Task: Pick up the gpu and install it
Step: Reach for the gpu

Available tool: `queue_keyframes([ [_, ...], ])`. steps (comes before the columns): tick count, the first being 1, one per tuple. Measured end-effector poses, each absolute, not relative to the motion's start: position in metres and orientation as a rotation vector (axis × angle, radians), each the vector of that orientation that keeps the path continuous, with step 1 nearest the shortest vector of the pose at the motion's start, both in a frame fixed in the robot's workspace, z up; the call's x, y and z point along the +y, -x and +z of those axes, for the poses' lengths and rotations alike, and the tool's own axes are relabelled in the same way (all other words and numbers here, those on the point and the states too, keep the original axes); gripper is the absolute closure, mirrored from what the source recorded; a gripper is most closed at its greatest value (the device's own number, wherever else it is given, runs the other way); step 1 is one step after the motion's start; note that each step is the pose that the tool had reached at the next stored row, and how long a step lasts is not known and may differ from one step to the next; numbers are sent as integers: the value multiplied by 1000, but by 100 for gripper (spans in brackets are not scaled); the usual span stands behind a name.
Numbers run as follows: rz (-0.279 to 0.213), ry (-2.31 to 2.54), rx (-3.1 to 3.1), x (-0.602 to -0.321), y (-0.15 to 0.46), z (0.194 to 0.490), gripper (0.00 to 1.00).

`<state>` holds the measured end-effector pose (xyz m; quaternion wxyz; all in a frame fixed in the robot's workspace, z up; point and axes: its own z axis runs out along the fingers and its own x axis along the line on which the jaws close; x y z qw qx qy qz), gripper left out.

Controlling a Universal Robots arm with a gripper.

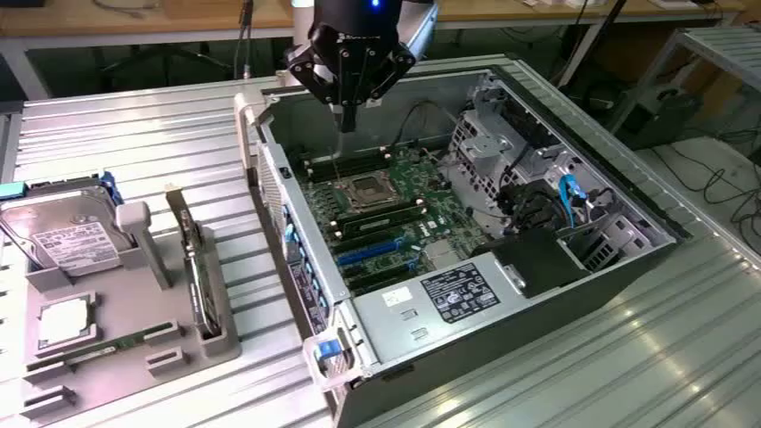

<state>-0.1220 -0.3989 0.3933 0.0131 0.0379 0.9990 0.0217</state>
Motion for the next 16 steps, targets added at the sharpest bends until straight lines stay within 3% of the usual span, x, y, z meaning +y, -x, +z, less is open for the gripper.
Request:
queue_keyframes([
  [16,68,-118,3112,-399,149,393,89],
])
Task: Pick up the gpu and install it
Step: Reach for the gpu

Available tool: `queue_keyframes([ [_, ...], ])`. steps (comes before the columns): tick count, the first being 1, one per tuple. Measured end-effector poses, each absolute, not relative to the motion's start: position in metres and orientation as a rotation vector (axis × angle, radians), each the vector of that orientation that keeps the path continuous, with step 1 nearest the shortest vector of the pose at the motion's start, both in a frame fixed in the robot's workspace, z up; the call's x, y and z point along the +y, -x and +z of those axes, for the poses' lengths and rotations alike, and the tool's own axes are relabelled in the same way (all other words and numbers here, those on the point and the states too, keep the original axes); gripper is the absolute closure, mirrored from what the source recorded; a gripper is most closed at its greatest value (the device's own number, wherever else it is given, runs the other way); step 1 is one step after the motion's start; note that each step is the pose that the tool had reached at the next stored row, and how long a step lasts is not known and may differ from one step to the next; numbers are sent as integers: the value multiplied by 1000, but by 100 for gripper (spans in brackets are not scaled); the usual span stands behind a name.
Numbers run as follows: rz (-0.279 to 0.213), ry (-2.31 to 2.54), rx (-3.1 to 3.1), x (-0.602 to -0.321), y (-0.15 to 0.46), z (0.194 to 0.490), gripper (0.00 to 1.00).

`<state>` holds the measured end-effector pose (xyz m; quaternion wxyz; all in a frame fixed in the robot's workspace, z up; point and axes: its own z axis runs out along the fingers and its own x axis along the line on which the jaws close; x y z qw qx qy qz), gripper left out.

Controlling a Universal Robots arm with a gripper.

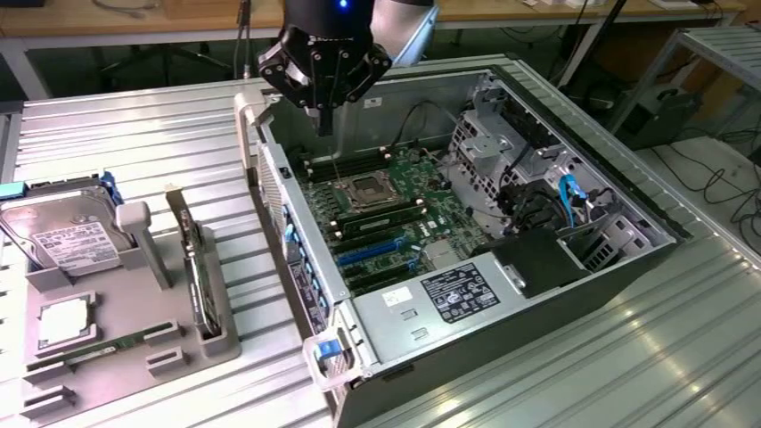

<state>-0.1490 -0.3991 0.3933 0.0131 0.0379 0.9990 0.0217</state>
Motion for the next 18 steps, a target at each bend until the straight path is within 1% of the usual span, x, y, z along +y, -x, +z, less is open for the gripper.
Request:
queue_keyframes([
  [18,68,-118,3112,-403,192,393,89],
])
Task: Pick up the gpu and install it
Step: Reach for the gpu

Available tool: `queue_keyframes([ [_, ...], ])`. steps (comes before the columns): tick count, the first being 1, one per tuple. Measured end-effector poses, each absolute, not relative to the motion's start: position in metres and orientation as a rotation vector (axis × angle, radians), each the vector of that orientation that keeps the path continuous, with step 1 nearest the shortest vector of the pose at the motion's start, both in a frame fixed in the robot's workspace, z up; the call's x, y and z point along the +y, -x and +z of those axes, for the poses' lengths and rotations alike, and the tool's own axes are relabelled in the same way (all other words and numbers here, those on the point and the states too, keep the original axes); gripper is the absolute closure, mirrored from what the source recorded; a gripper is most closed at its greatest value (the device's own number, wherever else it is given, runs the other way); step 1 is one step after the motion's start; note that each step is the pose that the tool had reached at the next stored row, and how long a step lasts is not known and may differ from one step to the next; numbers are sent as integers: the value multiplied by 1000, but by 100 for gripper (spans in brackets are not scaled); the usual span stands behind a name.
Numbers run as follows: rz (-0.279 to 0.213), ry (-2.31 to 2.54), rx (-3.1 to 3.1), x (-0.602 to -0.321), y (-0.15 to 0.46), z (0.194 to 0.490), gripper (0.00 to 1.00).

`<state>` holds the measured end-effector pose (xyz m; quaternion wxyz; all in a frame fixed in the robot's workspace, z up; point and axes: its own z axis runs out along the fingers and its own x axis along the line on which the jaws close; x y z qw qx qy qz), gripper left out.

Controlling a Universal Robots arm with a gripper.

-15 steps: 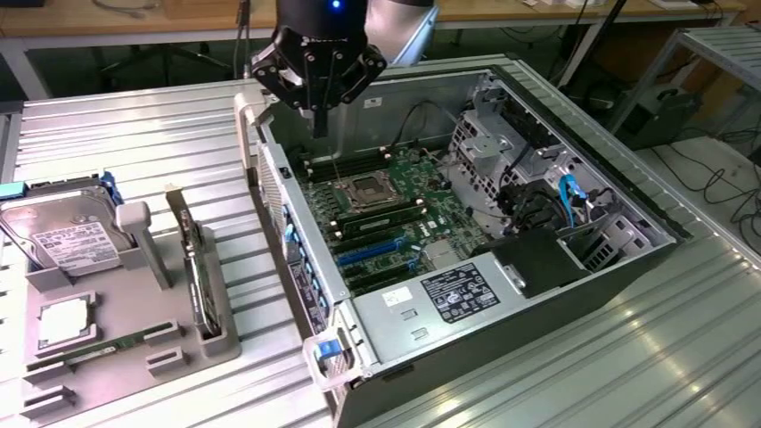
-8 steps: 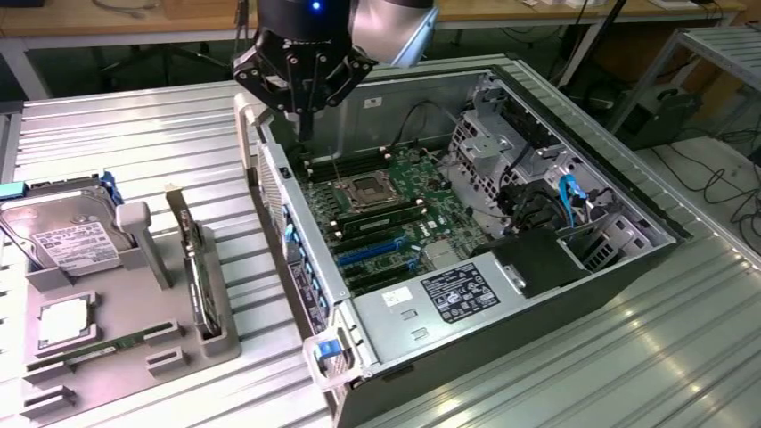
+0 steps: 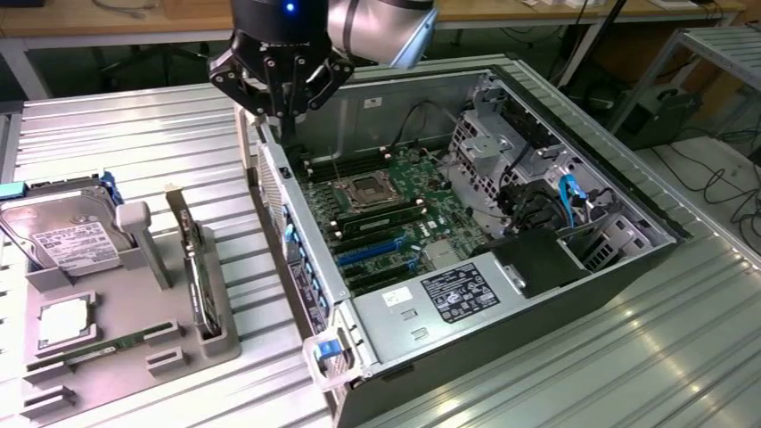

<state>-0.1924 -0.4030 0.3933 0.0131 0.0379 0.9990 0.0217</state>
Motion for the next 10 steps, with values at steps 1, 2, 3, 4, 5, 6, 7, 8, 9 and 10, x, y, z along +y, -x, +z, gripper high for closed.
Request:
queue_keyframes([
  [1,68,-118,3113,-403,194,393,89],
  [2,67,-118,3113,-404,197,393,89],
  [3,68,-118,3113,-404,198,393,89],
  [4,68,-118,3113,-404,200,393,89],
  [5,68,-118,3112,-405,204,393,89],
  [6,68,-118,3112,-406,206,393,89],
  [7,68,-118,3112,-406,208,393,89],
  [8,68,-118,3113,-407,210,393,89],
  [9,68,-118,3112,-407,212,393,89],
  [10,68,-118,3112,-407,215,393,89],
])
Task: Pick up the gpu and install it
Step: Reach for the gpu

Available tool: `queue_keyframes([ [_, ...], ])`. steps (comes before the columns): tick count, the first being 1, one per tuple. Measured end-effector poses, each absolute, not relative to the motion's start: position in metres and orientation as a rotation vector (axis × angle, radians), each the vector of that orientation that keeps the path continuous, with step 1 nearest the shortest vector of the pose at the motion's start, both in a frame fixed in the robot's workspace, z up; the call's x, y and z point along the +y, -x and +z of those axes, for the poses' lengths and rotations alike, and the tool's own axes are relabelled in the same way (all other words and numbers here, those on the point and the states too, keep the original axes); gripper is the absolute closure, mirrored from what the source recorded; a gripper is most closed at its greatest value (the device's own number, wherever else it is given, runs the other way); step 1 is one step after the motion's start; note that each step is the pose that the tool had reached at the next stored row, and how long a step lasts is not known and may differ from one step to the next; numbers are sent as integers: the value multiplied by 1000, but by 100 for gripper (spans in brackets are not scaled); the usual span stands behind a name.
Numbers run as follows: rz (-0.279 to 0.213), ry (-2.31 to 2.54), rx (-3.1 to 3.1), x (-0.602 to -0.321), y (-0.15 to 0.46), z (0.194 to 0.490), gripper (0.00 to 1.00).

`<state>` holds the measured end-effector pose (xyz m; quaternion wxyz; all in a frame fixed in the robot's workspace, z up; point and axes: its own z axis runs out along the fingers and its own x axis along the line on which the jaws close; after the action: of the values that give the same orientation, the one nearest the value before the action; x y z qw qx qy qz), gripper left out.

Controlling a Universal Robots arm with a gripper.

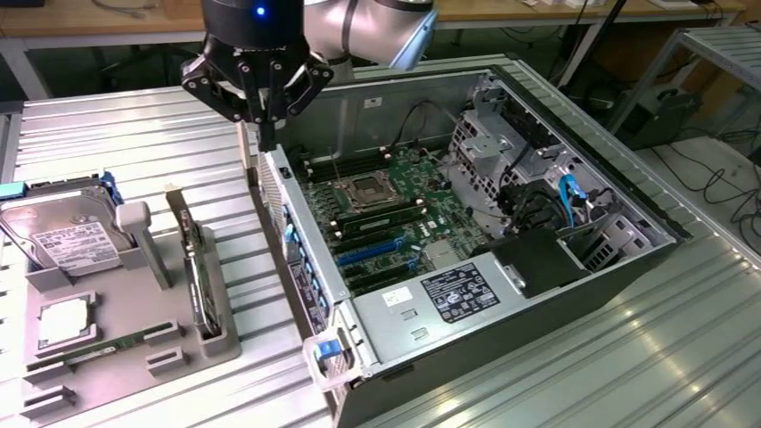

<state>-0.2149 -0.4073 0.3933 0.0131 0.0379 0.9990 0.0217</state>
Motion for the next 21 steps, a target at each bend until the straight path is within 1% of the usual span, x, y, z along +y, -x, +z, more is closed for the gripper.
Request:
queue_keyframes([
  [9,68,-117,3112,-409,252,393,89],
  [21,68,-80,3114,-410,282,393,89],
])
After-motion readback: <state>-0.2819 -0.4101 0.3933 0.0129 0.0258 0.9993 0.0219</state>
